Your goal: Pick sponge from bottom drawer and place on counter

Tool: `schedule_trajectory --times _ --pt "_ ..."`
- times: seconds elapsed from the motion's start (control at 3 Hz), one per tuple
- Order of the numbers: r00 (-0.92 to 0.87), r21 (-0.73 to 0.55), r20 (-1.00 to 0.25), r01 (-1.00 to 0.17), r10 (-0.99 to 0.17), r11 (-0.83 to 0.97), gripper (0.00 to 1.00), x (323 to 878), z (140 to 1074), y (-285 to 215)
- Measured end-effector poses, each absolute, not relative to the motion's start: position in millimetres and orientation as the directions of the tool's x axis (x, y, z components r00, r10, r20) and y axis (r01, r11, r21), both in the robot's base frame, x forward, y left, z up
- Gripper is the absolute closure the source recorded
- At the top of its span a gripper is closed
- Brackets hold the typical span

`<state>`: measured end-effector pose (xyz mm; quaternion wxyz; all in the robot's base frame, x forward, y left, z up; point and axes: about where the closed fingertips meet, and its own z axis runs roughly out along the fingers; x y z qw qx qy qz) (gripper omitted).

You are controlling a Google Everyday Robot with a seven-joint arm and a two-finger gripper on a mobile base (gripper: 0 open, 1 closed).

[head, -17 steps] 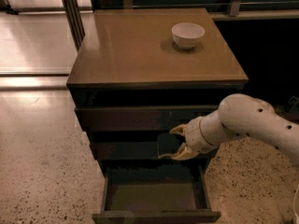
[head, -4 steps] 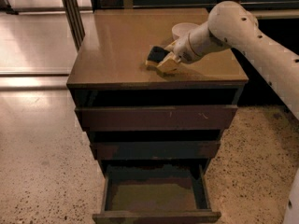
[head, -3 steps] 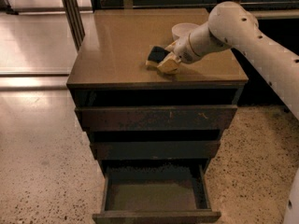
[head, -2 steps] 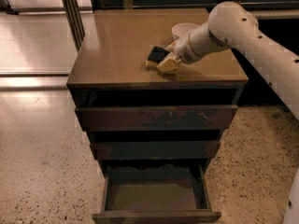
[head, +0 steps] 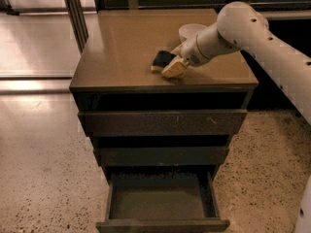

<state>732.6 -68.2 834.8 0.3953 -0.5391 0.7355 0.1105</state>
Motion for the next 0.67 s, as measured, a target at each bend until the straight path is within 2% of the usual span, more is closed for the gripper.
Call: schedule_trajectory --times 0.33,0.67 --pt "-0.106 -0.263 -0.701 -0.88 -0.706 0.394 0.0 732.6 834.6 -68.0" --pt "-0.106 -0.263 -0.701 -0.88 -0.706 0.394 0.0 732.6 834.6 -68.0"
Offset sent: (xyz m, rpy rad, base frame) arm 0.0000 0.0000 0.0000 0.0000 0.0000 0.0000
